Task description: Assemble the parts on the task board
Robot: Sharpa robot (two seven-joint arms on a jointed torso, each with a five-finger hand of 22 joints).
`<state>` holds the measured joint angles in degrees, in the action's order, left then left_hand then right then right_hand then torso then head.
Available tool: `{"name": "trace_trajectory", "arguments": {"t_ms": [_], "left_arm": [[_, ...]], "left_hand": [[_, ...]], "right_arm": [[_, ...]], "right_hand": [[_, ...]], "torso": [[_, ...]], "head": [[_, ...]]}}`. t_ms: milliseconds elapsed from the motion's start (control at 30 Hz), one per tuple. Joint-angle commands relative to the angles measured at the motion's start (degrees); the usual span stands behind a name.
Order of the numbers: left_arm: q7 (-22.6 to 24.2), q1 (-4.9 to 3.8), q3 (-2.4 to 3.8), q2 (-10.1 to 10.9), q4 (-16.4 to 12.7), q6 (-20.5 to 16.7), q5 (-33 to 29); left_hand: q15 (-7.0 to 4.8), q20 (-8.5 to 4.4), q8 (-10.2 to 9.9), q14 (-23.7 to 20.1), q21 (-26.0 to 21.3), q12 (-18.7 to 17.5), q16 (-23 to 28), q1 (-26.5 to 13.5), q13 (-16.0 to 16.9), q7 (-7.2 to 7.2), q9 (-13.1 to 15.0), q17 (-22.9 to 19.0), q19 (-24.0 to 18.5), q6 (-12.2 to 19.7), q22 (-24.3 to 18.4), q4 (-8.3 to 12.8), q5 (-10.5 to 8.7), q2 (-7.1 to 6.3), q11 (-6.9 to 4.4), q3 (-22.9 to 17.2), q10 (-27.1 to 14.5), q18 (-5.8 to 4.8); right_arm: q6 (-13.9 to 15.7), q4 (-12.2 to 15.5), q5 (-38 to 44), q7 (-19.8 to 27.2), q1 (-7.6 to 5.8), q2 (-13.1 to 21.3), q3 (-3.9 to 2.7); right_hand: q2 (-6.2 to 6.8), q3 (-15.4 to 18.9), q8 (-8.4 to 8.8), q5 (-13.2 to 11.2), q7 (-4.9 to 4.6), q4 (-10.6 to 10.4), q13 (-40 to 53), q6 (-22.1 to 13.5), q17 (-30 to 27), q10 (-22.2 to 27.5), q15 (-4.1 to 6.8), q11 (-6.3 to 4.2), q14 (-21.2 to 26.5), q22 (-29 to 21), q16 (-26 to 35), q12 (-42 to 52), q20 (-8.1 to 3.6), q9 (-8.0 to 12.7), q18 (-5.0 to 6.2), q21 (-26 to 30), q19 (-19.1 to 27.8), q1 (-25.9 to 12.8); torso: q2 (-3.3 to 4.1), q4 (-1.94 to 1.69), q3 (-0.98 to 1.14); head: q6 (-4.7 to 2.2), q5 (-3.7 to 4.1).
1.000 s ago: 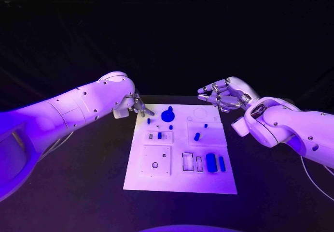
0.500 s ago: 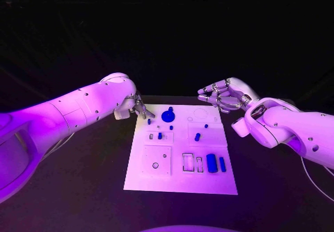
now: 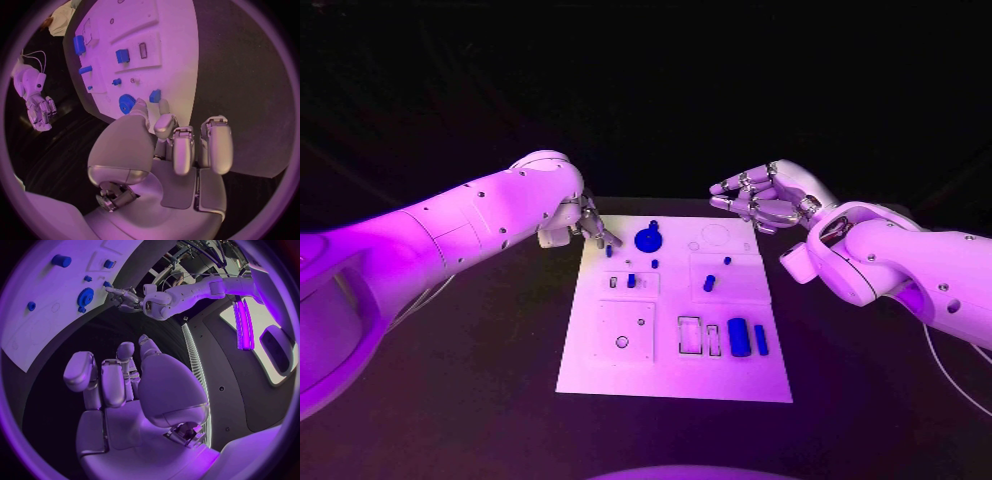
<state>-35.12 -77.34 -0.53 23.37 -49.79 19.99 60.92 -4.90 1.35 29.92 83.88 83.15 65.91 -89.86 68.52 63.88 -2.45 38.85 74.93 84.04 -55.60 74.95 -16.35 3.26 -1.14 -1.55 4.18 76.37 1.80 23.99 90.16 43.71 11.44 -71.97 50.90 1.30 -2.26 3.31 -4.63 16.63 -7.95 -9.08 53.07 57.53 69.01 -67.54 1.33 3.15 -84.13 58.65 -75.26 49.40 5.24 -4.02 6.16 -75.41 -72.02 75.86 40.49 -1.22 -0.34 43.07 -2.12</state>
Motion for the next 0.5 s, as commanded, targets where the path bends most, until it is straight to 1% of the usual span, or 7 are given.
{"name": "trace_trajectory", "arguments": {"t_ms": [33, 200, 500], "left_arm": [[0.6, -0.01, 0.0, -0.2, 0.0, 1.8, -0.3], [0.6, -0.01, -0.02, -0.3, 0.0, 2.0, -0.3], [0.6, 0.03, -0.07, -0.4, 0.4, 2.2, -0.3]], "left_hand": [[0.03, 0.14, 0.2, 6.1, 0.3, 0.3, -0.1, 0.7, 0.1, 0.1, 0.1, 15.1, 2.4, -0.4, 8.6, 0.3, -0.21, 0.06, -0.04, -0.1, 0.4, 0.24], [0.03, 0.14, 0.2, 6.1, 0.3, 0.3, -0.1, 0.7, 0.1, 0.1, 0.1, 15.1, 2.4, -0.4, 8.6, 0.3, -0.21, 0.06, -0.04, -0.1, 0.4, 0.24], [-0.02, 0.09, 0.4, 6.1, 0.3, 0.3, -0.1, 1.3, 0.1, 0.18, 0.2, 15.1, 2.5, -0.6, 8.7, 0.3, -0.21, 0.48, -0.1, -0.2, 0.5, 0.22]], "right_arm": [[-0.8, 0.0, 0.2, 0.5, 0.04, -0.1, 0.0], [-0.8, 0.0, 0.2, 0.5, 0.04, -0.1, 0.0], [-0.9, 0.0, 0.2, 0.5, 0.04, -0.1, 0.0]], "right_hand": [[-0.44, 0.0, -0.06, 0.3, -0.21, 0.0, 0.0, -0.2, -0.1, 0.4, -0.21, 0.01, -1.3, -0.1, 0.2, -0.1, -0.12, 0.0, 0.32, 0.2, 0.4, 0.0], [-0.44, 0.0, -0.06, 0.3, -0.21, 0.0, 0.0, -0.2, -0.1, 0.4, -0.21, 0.01, -1.3, -0.1, 0.2, -0.1, -0.12, 0.0, 0.32, 0.2, 0.4, 0.0], [-0.44, 0.0, -0.06, 0.3, -0.21, 0.0, 0.0, -0.2, -0.1, 0.4, -0.21, 0.01, -1.3, -0.1, 0.2, -0.1, -0.12, 0.0, 0.32, 0.2, 0.4, 0.0]], "torso": [[0.0, -0.01, -0.01], [0.0, 0.0, -0.01], [0.01, 0.0, -0.03]], "head": [[0.01, 0.03], [0.03, 0.07], [0.2, 0.06]]}}
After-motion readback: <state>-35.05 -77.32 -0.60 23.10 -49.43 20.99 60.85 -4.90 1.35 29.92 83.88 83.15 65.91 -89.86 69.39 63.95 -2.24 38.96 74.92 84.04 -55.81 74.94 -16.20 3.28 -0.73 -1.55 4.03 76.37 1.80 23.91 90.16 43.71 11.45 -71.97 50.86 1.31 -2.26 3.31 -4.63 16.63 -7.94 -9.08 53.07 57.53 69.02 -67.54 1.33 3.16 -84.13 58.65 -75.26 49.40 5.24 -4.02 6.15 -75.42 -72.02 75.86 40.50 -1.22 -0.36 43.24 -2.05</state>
